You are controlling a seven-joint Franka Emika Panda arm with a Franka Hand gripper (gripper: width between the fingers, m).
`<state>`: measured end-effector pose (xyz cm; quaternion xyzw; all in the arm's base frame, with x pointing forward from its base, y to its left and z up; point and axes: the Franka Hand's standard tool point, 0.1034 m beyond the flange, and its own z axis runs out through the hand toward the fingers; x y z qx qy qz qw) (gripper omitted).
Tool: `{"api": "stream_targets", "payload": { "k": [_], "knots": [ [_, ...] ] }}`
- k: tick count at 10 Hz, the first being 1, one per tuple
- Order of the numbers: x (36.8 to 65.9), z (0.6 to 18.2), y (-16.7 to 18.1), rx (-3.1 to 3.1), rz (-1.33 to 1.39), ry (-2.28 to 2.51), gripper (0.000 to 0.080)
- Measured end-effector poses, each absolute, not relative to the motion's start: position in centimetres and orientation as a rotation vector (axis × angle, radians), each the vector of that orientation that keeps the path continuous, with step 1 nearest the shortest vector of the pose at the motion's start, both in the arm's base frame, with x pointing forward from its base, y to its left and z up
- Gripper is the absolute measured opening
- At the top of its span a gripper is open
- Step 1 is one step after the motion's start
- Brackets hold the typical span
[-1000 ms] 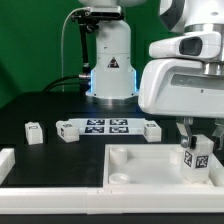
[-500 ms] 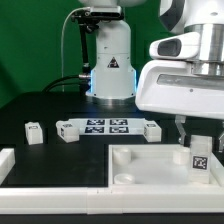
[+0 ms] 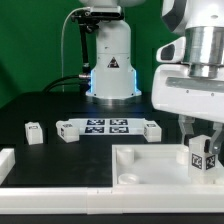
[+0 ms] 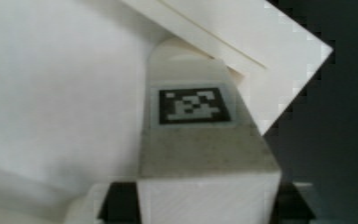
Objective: Assemble one leg
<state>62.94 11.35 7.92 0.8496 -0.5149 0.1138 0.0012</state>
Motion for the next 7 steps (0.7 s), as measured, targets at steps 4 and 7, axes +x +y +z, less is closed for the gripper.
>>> {"api": "stream_targets", "payload": {
  "k": [4,7],
  "knots": [
    [62.31,7.93,11.70,2.344,0.315,-2.087,0.0297],
    [62.25,7.86,11.63,2.280,0.301,-2.177,0.0402]
  ]
}}
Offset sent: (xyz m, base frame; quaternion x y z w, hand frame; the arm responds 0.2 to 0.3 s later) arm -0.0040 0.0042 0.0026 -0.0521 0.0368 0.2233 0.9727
